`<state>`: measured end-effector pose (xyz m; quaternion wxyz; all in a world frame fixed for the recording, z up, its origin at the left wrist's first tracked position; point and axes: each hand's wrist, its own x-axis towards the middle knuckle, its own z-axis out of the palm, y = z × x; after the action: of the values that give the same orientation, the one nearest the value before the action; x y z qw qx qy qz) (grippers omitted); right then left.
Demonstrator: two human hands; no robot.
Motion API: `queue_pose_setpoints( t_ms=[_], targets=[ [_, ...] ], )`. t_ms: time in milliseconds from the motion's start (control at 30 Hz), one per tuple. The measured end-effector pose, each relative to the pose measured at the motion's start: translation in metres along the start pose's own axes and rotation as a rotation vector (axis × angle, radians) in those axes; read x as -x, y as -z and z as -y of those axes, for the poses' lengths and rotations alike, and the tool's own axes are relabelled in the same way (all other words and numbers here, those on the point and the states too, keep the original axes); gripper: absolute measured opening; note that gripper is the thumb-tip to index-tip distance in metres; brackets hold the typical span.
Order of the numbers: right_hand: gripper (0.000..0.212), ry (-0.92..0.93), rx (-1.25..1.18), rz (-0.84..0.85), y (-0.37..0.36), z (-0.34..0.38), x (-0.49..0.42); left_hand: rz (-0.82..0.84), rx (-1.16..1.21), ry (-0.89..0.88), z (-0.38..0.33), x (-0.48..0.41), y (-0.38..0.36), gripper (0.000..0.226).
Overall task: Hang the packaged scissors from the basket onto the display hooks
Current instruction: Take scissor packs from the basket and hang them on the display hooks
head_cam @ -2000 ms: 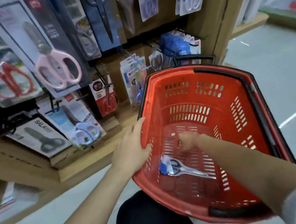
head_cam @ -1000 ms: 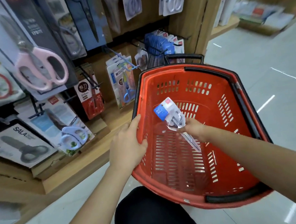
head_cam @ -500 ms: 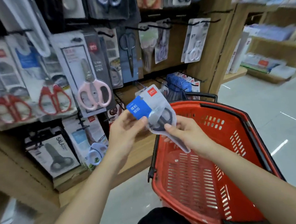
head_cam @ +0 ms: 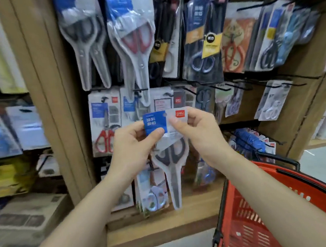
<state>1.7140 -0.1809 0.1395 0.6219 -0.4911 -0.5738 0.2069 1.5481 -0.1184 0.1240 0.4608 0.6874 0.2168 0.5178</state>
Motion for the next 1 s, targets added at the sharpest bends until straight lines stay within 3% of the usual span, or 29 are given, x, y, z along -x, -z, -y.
queue_pose_setpoints(
  t_ms=[167, 400, 467, 600, 733, 1000],
  targets=[
    [0.015, 0.071, -0.071, 0.025, -0.041, 0.034, -0.046, -0.149, -0.186, -0.213, -0.032, -0.024, 0.051, 0.029],
    [0.015, 0.112, -0.146, 0.05, -0.079, 0.089, -0.108, -0.629, -0.822, -0.801, -0.063, -0.082, 0.136, 0.033],
    [0.016, 0.109, -0.172, 0.04, -0.088, 0.104, -0.127, -0.625, -1.034, -0.819, -0.068, -0.104, 0.156, 0.044],
    [0.021, 0.075, -0.186, 0.011, -0.109, 0.127, -0.166, -0.58, -1.318, -0.653, -0.067, -0.136, 0.176, 0.073],
    [0.021, 0.092, -0.186, -0.01, -0.126, 0.142, -0.201, -0.575, -1.332, -0.668, -0.057, -0.15, 0.18, 0.087],
    [0.015, 0.166, -0.075, -0.072, -0.138, 0.155, -0.248, -0.618, -1.25, -0.815, -0.046, -0.155, 0.186, 0.084]
  ],
)
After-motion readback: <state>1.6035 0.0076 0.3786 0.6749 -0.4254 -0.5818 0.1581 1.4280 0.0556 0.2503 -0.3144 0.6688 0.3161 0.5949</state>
